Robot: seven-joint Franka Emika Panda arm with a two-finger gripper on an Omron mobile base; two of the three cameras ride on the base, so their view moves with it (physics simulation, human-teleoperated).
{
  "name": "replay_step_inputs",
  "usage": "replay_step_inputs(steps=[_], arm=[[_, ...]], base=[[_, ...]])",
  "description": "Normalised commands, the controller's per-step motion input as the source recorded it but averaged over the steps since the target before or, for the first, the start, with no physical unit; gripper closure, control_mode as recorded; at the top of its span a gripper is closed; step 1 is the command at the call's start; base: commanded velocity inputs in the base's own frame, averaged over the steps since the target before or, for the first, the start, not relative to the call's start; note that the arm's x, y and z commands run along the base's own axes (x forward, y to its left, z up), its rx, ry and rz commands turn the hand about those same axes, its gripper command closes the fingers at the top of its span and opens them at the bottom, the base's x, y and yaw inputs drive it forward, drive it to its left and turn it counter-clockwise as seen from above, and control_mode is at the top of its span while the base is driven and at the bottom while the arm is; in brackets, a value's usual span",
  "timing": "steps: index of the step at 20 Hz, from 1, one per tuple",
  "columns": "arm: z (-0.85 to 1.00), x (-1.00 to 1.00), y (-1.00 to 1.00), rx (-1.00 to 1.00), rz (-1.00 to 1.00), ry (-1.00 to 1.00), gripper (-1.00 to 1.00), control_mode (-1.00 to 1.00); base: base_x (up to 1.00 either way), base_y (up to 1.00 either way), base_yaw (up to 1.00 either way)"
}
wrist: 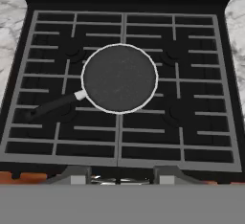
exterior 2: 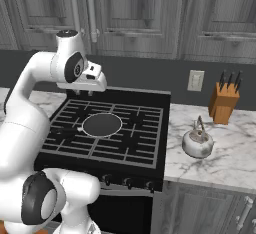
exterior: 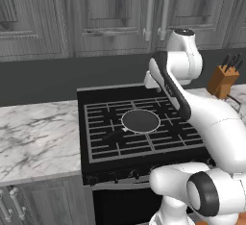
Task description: Pick the kettle from the counter and place it on a stove burner. Then turn the burner on.
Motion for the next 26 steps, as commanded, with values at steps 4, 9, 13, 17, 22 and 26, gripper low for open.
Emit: replay_step_inputs(steps=[4,9,13,17,22,26], arm=[[0.00,-0.19,-0.08,0.00,-0.01,0.00,-1.00,-1.00],[-0.02,-0.39,-0.58,0.00,-0.01,-0.04,-1.00,-1.00],[0.00,-0.24,-0.67,0.01,-0.01,0.00,-1.00,-1.00],[0.00,-0.31,-0.88,0.05,-0.01,0.00,-1.00,-1.00],[0.00,-0.28,-0.90,0.08,-0.03,0.00,-1.00,-1.00],[0.00,-0.06,-0.87,0.07,-0.06,0.00,-1.00,-1.00]], base=[[0.00,0.00,0.00],[0.00,0.00,0.00],[0.00,0.00,0.00],[0.00,0.00,0.00],[0.00,0.00,0.00],[0.00,0.00,0.00]])
